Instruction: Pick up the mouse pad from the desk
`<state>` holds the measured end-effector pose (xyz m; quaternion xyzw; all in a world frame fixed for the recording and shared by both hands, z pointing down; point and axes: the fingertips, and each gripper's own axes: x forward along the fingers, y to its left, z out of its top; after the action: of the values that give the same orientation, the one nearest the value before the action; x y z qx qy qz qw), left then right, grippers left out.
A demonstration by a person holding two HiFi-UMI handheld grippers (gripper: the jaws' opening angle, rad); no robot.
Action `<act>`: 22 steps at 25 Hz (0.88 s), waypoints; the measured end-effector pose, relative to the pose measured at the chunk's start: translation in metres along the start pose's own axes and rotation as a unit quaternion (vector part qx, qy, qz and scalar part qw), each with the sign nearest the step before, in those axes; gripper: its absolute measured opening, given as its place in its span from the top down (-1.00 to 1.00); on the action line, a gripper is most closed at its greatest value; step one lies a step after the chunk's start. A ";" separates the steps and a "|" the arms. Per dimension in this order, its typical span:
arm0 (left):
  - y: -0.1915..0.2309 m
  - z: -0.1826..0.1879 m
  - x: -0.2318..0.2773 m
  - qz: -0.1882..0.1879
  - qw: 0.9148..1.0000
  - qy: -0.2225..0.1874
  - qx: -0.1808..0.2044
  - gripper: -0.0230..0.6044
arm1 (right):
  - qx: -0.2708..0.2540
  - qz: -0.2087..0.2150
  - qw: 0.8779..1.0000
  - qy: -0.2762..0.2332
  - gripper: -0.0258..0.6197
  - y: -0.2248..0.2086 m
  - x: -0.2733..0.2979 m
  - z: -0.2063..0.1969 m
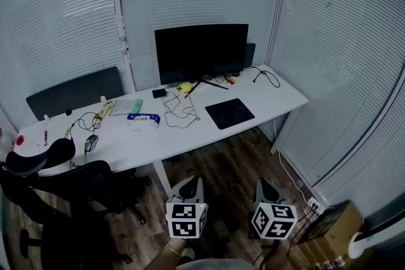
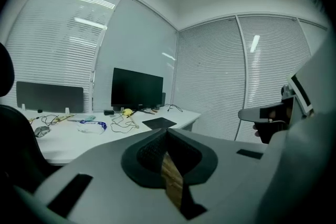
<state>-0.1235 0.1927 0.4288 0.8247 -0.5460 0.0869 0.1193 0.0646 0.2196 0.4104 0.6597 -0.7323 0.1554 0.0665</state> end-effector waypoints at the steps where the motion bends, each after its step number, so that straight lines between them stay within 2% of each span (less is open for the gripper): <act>1: -0.003 0.000 0.002 0.002 1.000 -0.001 0.000 0.87 | 0.002 0.001 1.000 0.002 0.82 -0.005 0.000 -0.001; 9: -0.028 -0.009 0.016 0.009 1.000 0.008 0.010 0.87 | 0.017 0.009 1.000 0.022 0.82 -0.038 0.007 -0.011; 22: -0.027 0.000 0.060 0.015 1.000 0.015 0.020 0.87 | 0.034 0.004 0.999 0.033 0.82 -0.068 0.044 -0.012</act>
<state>-0.0756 0.1504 0.4428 0.8171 -0.5549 0.1116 0.1094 0.1255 0.1757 0.4445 0.6530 -0.7269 0.2018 0.0672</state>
